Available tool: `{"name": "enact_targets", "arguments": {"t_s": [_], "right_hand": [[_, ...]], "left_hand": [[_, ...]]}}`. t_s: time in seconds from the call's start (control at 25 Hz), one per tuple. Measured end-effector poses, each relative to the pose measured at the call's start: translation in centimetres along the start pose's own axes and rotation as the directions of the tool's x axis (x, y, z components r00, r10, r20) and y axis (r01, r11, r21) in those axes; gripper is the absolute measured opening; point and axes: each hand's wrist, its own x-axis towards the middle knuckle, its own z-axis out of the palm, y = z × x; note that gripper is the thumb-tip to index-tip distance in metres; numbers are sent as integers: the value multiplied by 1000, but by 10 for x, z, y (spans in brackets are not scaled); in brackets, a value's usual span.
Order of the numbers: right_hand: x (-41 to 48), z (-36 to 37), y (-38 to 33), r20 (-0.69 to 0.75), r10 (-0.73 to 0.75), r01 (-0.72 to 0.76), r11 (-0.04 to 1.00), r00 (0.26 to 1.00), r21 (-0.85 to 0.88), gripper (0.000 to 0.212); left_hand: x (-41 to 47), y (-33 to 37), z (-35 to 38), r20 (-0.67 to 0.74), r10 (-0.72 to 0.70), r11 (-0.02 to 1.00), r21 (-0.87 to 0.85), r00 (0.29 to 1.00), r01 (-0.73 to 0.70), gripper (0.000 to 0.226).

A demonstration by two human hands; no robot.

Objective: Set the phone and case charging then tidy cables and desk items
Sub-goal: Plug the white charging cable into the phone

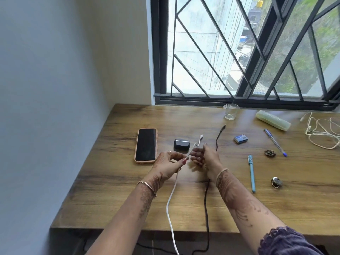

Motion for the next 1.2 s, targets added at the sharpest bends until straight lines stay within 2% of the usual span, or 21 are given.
{"name": "enact_targets", "arguments": {"t_s": [0.08,0.2,0.32,0.52,0.64,0.76,0.84,1.0,1.2], "right_hand": [[-3,4,1,104,75,-93,981,992,173,48],[-9,10,0,145,49,-91,950,988,297,31],[-17,16,2,182,8,-69,941,983,332,12],[-39,25,13,257,8,-89,947,966,308,12],[-60,26,21,306,19,-98,964,952,245,11],[-84,21,30,371,42,-105,983,928,153,12],[-97,16,37,417,73,-123,988,906,96,12],[-115,10,50,483,131,-160,987,866,19,14],[-125,11,68,534,189,-189,980,824,-56,21]], "left_hand": [[-7,-1,-6,8,-4,1000,-16,1000,4,15],[-21,-7,-17,69,-25,998,-53,997,29,13],[-35,-14,-29,148,-61,990,-119,987,79,14],[-57,-21,-41,184,-119,970,-188,976,153,16],[-66,-26,-36,63,-158,961,-221,985,168,24],[-73,-25,-29,-149,-208,935,-321,967,151,17],[-78,-23,-27,-241,-218,928,-351,946,124,16],[-89,-21,-25,-329,-179,935,-349,927,57,17],[-96,-19,-27,-364,-121,951,-309,923,3,14]]}}
